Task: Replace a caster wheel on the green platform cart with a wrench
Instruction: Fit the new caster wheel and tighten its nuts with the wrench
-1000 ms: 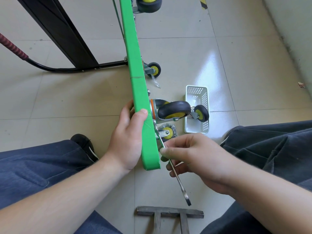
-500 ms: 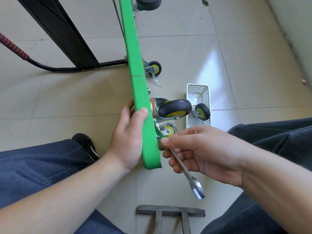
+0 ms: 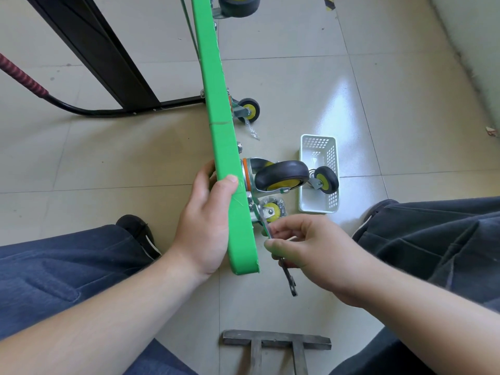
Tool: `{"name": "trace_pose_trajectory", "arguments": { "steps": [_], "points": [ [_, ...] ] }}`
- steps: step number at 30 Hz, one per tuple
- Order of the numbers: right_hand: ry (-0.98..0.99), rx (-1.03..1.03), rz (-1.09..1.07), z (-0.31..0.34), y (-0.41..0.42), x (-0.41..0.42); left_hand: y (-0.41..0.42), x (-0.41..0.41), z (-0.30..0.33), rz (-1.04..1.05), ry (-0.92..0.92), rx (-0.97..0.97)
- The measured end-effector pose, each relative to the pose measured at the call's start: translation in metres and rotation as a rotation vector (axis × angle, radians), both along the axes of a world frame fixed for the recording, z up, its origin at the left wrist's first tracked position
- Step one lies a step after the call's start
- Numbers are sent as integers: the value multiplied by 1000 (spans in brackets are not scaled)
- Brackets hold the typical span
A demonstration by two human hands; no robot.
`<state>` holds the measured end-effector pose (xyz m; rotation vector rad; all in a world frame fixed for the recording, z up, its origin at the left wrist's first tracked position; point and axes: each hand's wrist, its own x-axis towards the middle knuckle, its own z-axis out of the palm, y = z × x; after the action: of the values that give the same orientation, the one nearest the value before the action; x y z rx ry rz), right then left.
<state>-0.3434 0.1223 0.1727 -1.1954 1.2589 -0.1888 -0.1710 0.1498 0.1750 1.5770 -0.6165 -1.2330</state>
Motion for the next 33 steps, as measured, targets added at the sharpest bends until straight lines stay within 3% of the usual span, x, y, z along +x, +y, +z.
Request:
{"name": "trace_pose_trajectory", "arguments": {
  "steps": [14,33],
  "points": [
    [-32,-105,73,-13,-10,8,-1,1,-3,1,34,-11],
    [-40,109,59,33,-8,11,-2,0,-7,-2,91,-42]
  ]
}}
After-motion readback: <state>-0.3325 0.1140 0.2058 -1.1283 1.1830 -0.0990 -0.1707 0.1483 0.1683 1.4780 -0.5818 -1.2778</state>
